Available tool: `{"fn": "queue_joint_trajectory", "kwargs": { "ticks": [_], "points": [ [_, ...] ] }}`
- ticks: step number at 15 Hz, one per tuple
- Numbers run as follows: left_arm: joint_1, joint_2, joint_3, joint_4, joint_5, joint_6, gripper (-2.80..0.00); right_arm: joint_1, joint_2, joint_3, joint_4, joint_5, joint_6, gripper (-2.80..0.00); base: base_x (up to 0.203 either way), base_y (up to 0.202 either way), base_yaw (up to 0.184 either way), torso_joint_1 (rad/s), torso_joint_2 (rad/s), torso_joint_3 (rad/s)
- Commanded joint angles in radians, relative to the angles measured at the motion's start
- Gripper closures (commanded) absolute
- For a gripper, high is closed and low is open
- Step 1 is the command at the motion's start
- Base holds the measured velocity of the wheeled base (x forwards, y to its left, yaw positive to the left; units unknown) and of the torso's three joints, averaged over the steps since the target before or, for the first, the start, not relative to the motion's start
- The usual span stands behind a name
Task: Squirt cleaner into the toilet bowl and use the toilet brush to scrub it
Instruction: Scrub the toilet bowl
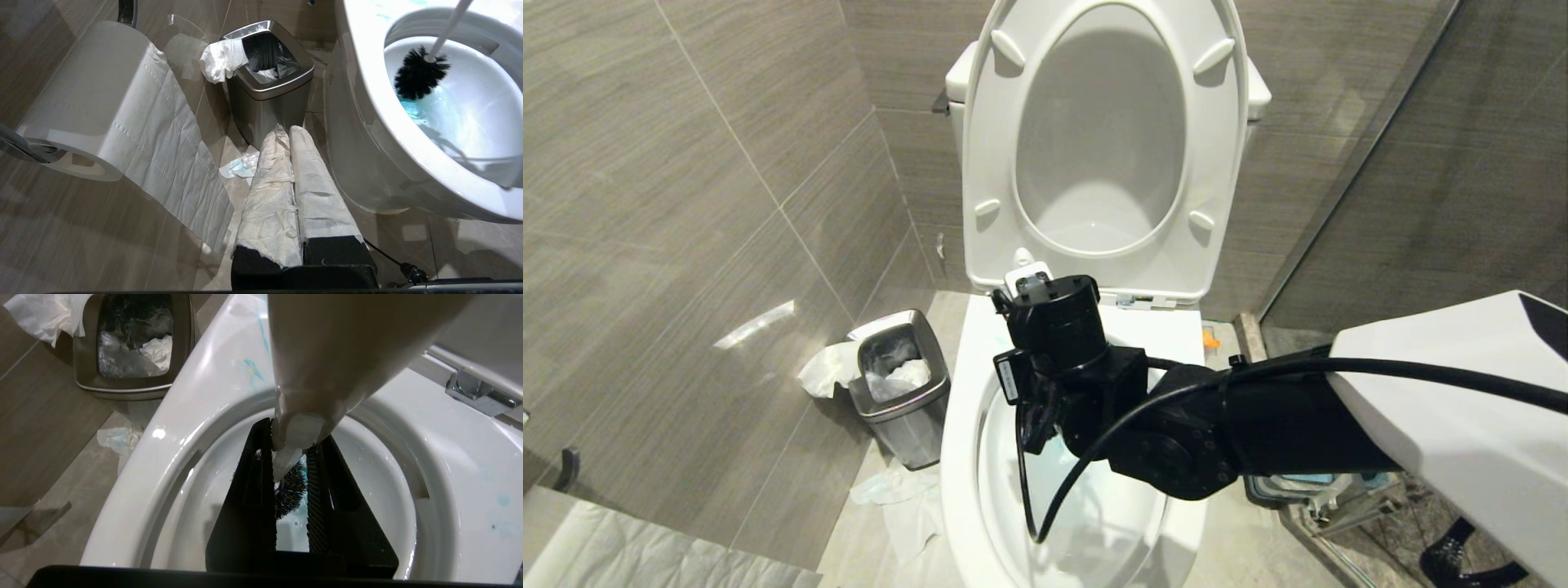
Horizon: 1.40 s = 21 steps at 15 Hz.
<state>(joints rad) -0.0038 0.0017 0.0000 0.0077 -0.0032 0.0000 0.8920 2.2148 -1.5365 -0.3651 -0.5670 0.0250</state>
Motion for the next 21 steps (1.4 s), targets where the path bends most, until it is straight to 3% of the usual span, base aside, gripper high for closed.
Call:
{"fn": "queue_joint_trajectory", "kwargs": {
  "ticks": [1,10,15,21],
  "points": [
    [-0.001,0.001,0.002,0.0,0.0,0.0,0.0,-0.001,0.062,-0.047,-0.023,-0.008,-0.025,0.0,0.0,0.0,0.0,0.0,0.0,0.0],
    [-0.001,0.001,0.002,0.0,0.0,0.0,0.0,-0.085,0.063,-0.09,-0.045,-0.074,-0.036,0.0,0.0,0.0,0.0,0.0,0.0,0.0],
    [-0.001,0.001,0.002,0.0,0.0,0.0,0.0,-0.128,-0.029,0.041,-0.046,-0.074,-0.041,0.0,0.0,0.0,0.0,0.0,0.0,0.0],
    [-0.001,0.001,0.002,0.0,0.0,0.0,0.0,-0.123,-0.138,0.227,-0.049,-0.07,-0.026,0.0,0.0,0.0,0.0,0.0,0.0,0.0]
  ]
}}
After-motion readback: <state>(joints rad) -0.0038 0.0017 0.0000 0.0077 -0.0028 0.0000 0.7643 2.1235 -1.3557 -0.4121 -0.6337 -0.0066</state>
